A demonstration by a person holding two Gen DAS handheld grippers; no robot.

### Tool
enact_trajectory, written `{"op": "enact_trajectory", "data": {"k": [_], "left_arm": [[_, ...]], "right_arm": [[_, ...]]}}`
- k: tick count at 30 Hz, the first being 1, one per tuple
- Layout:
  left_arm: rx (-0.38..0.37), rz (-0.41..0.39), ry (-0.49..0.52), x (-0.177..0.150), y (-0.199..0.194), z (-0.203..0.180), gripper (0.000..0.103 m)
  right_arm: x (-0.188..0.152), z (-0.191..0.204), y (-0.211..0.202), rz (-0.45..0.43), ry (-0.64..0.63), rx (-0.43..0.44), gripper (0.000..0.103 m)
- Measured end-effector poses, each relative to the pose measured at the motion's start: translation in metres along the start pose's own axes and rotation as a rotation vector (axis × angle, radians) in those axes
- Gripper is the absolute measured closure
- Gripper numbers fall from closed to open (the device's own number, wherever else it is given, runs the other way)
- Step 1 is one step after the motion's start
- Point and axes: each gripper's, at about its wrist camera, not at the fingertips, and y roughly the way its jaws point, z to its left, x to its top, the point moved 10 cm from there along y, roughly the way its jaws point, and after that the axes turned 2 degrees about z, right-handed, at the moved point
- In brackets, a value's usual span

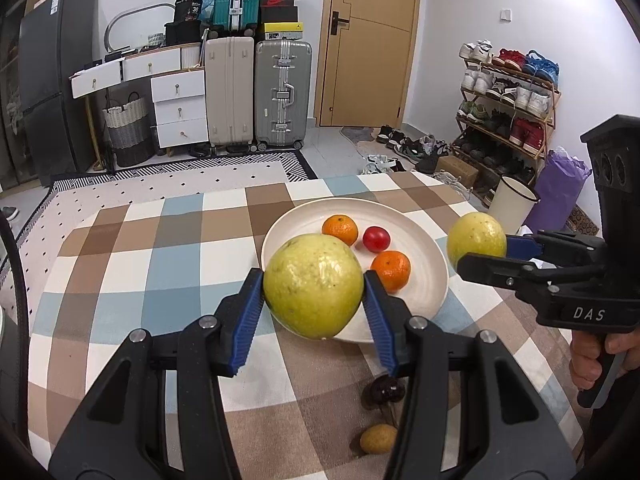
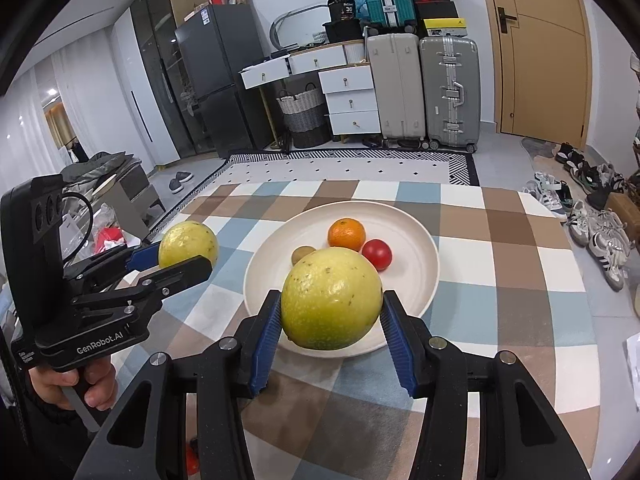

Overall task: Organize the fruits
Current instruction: 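Carry both pomelos over the white plate and lower them onto it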

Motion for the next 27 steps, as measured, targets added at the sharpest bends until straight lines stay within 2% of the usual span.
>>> {"op": "enact_trajectory", "data": {"k": [15,19,27], "left_arm": [[-0.003,0.021,0.019,0.006,0.036,-0.007,0.056],[-0.002,0.033,0.041,0.002,0.049,-0.011,0.056],[-0.002,0.076,0.044,-0.011,0.072,-0.007,0.056]], "right_arm": [[0.001,-0.020,0.021,0.014,0.024,-0.029,0.053],[0.002,-0.024,0.027,0.010,0.053,-0.013,0.053],[-0.006,-0.036,0.045,0.041,0.056,-0.055,0.053]]}}
